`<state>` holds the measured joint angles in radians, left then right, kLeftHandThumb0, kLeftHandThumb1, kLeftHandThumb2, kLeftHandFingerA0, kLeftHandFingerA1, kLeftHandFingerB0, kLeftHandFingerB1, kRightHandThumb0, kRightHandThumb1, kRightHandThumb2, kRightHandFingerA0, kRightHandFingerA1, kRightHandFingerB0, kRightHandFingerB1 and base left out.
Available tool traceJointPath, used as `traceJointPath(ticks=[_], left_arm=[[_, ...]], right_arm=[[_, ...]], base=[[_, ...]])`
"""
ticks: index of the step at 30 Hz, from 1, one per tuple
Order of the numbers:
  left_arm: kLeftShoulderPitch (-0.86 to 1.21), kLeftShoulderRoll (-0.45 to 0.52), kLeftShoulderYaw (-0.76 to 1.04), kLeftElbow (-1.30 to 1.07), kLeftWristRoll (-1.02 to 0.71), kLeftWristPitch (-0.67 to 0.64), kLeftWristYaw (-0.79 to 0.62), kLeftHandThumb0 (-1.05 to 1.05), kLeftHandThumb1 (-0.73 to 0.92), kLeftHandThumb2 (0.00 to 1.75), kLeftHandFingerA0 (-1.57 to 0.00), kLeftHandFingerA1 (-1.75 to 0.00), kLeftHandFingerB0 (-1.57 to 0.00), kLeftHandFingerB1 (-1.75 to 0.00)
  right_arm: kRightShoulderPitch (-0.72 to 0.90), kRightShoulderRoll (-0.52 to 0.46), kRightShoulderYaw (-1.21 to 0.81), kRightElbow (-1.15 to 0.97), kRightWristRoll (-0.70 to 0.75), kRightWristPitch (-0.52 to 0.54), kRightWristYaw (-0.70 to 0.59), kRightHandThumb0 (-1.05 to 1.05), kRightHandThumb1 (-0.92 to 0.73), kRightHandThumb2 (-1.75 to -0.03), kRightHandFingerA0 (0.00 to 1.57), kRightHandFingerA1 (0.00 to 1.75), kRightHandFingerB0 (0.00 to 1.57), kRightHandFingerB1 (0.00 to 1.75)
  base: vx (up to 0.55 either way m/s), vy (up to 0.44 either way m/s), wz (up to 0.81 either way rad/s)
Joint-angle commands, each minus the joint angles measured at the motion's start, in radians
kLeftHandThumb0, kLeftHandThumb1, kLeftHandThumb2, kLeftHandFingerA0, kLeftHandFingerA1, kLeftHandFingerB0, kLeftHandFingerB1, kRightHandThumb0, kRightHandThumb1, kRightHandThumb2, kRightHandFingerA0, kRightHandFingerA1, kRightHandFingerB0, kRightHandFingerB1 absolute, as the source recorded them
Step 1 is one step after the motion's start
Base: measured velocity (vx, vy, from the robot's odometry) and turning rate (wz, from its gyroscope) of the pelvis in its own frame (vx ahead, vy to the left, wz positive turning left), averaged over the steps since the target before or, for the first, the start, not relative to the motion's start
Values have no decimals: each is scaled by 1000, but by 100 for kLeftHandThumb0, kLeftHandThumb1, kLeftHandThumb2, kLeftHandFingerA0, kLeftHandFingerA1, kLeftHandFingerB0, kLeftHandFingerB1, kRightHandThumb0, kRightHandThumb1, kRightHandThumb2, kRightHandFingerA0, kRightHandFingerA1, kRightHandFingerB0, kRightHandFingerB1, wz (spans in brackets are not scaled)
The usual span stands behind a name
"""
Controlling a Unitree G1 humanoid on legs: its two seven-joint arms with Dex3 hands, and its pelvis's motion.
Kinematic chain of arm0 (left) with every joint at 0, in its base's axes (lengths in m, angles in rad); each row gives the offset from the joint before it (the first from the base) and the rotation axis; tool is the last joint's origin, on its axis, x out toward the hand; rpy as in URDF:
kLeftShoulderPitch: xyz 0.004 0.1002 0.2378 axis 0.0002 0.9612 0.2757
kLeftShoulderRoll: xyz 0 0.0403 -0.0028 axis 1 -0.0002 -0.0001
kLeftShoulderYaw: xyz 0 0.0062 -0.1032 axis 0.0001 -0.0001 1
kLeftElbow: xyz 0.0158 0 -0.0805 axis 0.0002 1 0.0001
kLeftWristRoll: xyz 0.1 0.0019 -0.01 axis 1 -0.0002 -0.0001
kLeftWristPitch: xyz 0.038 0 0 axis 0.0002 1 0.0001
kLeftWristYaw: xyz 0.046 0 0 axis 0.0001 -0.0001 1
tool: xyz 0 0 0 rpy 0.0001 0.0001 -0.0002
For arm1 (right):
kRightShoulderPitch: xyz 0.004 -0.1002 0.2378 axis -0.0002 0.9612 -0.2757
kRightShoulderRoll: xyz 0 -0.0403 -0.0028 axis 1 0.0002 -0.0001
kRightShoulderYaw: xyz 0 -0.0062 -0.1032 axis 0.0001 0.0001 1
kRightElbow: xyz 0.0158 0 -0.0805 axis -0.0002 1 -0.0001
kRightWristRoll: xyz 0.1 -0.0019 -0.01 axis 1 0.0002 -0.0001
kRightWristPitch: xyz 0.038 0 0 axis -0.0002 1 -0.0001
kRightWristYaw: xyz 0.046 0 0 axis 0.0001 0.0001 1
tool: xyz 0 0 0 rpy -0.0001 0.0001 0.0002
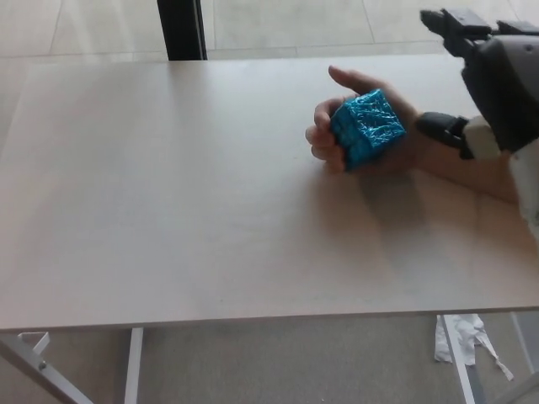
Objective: The robot uses its right hand to pick up a cube kept in the middle of the desk infront of it and hands it to a person
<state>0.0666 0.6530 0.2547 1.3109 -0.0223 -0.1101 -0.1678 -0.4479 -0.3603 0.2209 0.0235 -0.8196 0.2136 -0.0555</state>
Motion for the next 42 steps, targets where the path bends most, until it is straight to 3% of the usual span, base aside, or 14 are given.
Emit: traceJointPath(ticks=[1, 3, 11, 17, 18, 19, 24, 25, 26, 31, 33, 38, 40, 42], left_arm=[[30, 27, 17, 13, -3, -13, 18, -73, 83, 65, -64, -57, -64, -45], [35, 25, 20, 14, -7, -11, 15, -72, 82, 64, -64, -57, -62, -44], [39, 25, 18, 22, -2, -4, 25, -74, 81, 64, -64, -64, -68, -46], [53, 26, 28, 17, -13, -13, 15, -74, 81, 64, -63, -59, -66, -45], [53, 25, 26, 19, -12, -13, 17, -73, 82, 64, -61, -55, -62, -44], [53, 25, 23, 19, -8, -13, 20, -72, 82, 65, -62, -58, -64, -45], [55, 27, 32, 17, -18, -11, 19, -71, 81, 64, -60, -56, -63, -44], [56, 24, 32, 18, -18, -10, 21, -71, 81, 64, -60, -56, -63, -44], [56, 24, 32, 18, -17, -9, 20, -72, 81, 64, -61, -57, -62, -45], [58, 28, 46, 15, -31, 0, 17, -71, 80, 65, -65, -61, -67, -47], [55, 28, 32, 17, -15, 1, 25, -71, 81, 64, -63, -61, -67, -47], [56, 19, 25, 11, -11, -5, 12, -73, 81, 64, -61, -60, -63, -46], [57, 19, 33, 13, -19, -2, 9, -71, 81, 64, -60, -56, -60, -45], [52, 26, 35, 12, -20, 0, 7, -71, 81, 64, -59, -56, -61, -44]], right_arm=[[779, 119, -1201, -594, 775, -401, 28, -49, -55, -57, 105, 92, 72, 46], [917, 160, -1277, -350, 822, -658, -125, -45, -59, -58, 103, 86, 74, 59], [886, 45, -1331, 254, 774, -956, -431, -48, -66, -60, 101, 110, 76, 70], [819, -23, -1368, 580, 836, -911, -451, -63, -63, -66, 98, 140, 75, 81], [812, -27, -1371, 607, 839, -895, -444, -68, -58, -99, 109, 131, 82, 90], [805, -30, -1368, 661, 836, -847, -449, -69, -73, -64, 89, 144, 71, 85], [745, -9, -1346, 734, 840, -738, -404, -59, -72, -61, 82, 150, 66, 86], [718, 8, -1331, 719, 833, -700, -384, -57, -57, -101, 102, 126, 75, 90], [714, 5, -1306, 730, 794, -677, -402, -59, -68, -67, 87, 149, 71, 85], [549, -46, -1333, 778, 817, -282, -299, -55, -72, -67, 82, 164, 58, 102], [464, -84, -1378, 837, 842, -123, -320, -48, -69, -61, 56, 132, 55, 91], [449, -82, -1399, 945, 825, -161, -379, -46, -67, -63, 67, 145, 53, 87], [485, -37, -1354, 964, 792, -221, -326, -41, -68, -60, 56, 106, 58, 76], [509, -19, -1337, 978, 796, -281, -229, -41, -68, -59, 60, 108, 57, 73]], base=[[0, 0, 0], [0, 0, 0], [0, 0, 0], [0, 0, 0], [0, 0, 0], [0, 0, 0], [0, 0, 0], [0, 0, 0], [0, 0, 0], [0, 0, 0], [0, 0, 0], [0, 0, 0], [0, 0, 0], [0, 0, 0]])
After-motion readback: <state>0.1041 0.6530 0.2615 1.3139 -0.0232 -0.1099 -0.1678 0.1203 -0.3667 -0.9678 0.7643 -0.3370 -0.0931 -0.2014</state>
